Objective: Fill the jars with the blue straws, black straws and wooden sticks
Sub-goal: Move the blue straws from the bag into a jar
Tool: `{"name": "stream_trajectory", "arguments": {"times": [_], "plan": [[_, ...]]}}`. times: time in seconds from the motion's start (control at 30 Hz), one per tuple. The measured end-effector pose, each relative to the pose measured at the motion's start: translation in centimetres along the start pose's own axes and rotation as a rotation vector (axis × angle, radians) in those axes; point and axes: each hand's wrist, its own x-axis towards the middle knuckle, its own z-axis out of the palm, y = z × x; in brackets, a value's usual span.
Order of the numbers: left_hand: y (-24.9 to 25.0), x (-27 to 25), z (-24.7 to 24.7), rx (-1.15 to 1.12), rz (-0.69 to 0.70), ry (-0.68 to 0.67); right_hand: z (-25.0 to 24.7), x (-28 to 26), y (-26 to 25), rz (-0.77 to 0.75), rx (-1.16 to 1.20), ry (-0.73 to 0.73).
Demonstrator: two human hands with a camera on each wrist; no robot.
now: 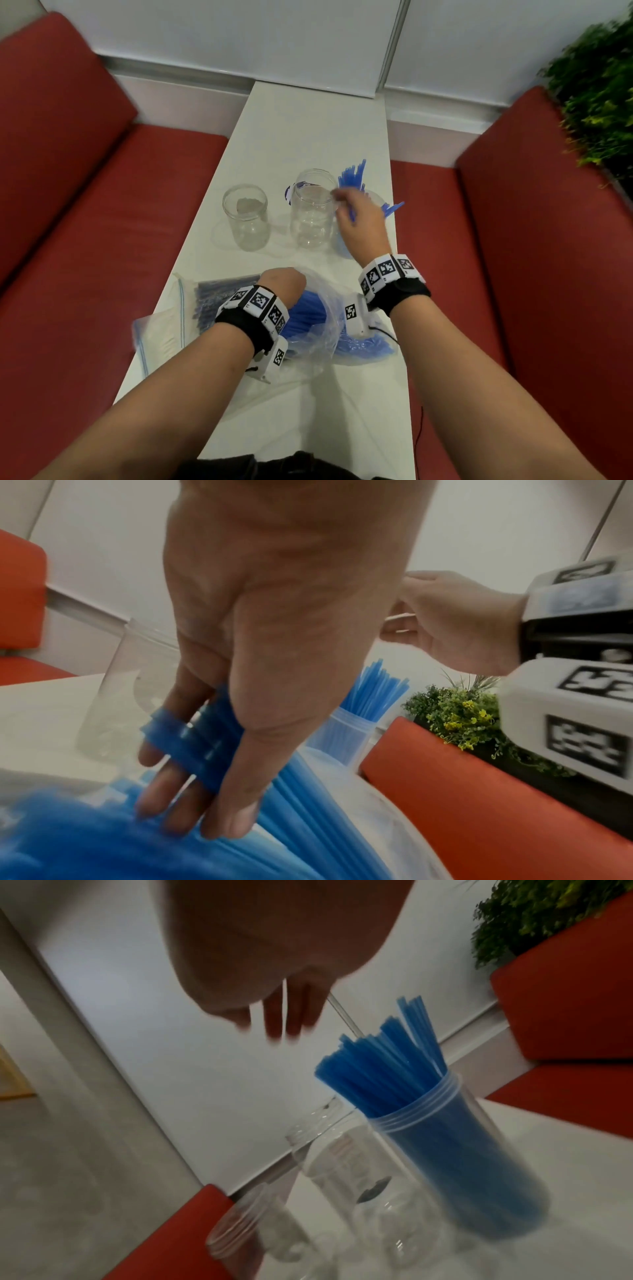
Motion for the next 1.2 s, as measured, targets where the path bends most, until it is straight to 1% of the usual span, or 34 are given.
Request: {"name": "stream_trajectory", "arguments": {"times": [0.07,0.1,0.13,0.2,0.27,0.3,0.37,0.43,0.47,0.5,0.53,0.6,0.63,0.67,0.7,0.77,0.83,0.87,0.9,0.93,0.97,1.03,1.07,1.1,1.13,1.17,1.2], "plan": [[-0.1,-0.6,-0.7,-0.008,-0.027,-0.014,0.9,-1.8,-0.7,0.149,0.088,-0.338],[-0.2,-1.0,-1.1,-0.01,-0.044,-0.015,1.4,-2.7,-0.8,0.206,0.101,-0.503],[-0.3,-1.4,-1.6,-0.011,-0.061,-0.008,2.0,-3.6,-0.7,0.242,0.086,-0.635],[-0.8,-2.4,-3.0,-0.021,-0.086,0.018,3.0,-5.1,-0.5,0.255,-0.017,-0.817],[-1.2,-3.4,-4.9,-0.009,-0.067,0.013,4.1,-6.2,-0.3,0.228,-0.105,-0.885],[-1.4,-4.0,-5.8,0.006,-0.048,0.006,4.6,-6.6,-0.3,0.226,-0.097,-0.873],[-1.5,-5.1,-7.5,0.033,-0.011,0.04,5.3,-7.2,-0.4,0.273,-0.034,-0.763],[-1.7,-6.0,-8.6,-0.01,0.025,0.13,5.5,-7.3,-0.7,0.325,0.089,-0.633],[-2.0,-6.3,-9.1,-0.089,0.051,0.2,5.4,-7.3,-1.0,0.36,0.188,-0.588],[-2.3,-6.7,-9.7,-0.214,0.096,0.298,5.2,-7.1,-1.3,0.379,0.306,-0.545],[-2.6,-7.1,-10.2,-0.358,0.164,0.425,4.7,-6.8,-1.8,0.392,0.383,-0.509],[-2.7,-8.0,-11.3,-0.684,0.303,0.739,3.5,-5.6,-2.6,0.402,0.421,-0.428],[-2.7,-7.9,-11.4,-0.869,0.333,0.89,2.7,-4.9,-3.1,0.387,0.434,-0.377],[-2.7,-7.6,-11.1,-1.045,0.318,0.999,1.8,-4.2,-3.8,0.369,0.473,-0.321],[-2.7,-7.2,-10.7,-1.178,0.259,1.062,0.8,-3.3,-4.5,0.352,0.516,-0.267],[-2.5,-6.2,-9.3,-1.306,0.1,1.085,-1.4,-1.8,-6.4,0.3,0.582,-0.179],[-2.2,-5.3,-7.5,-1.451,0.054,1.078,-3.4,-0.6,-8.3,0.238,0.63,-0.118],[-2.0,-4.7,-6.7,-1.551,0.044,1.044,-4.3,0.0,-9.2,0.209,0.653,-0.089],[-1.6,-4.3,-5.9,-1.661,0.027,0.947,-5.1,0.3,-10.1,0.186,0.682,-0.058],[-1.2,-3.9,-5.4,-1.776,0.016,0.773,-5.7,0.5,-10.8,0.166,0.72,-0.03],[-0.7,-3.7,-4.9,-1.889,0.039,0.539,-6.1,0.6,-11.2,0.153,0.753,-0.004],[0.4,-3.7,-4.6,-2.092,0.154,0.055,-6.3,0.5,-11.8,0.148,0.777,0.029],[0.9,-3.9,-4.6,-2.224,0.213,-0.123,-6.2,0.3,-11.9,0.152,0.781,0.033],[1.3,-3.9,-4.7,-2.388,0.253,-0.241,-6.0,0.1,-11.9,0.164,0.786,0.028],[1.6,-3.9,-5.0,-2.55,0.276,-0.322,-5.8,-0.2,-11.9,0.176,0.788,0.016],[1.8,-3.9,-5.3,-2.674,0.296,-0.384,-5.6,-0.6,-11.8,0.181,0.783,0.001],[1.9,-3.9,-5.6,-2.746,0.309,-0.431,-5.5,-0.9,-11.7,0.178,0.772,-0.013]]}}
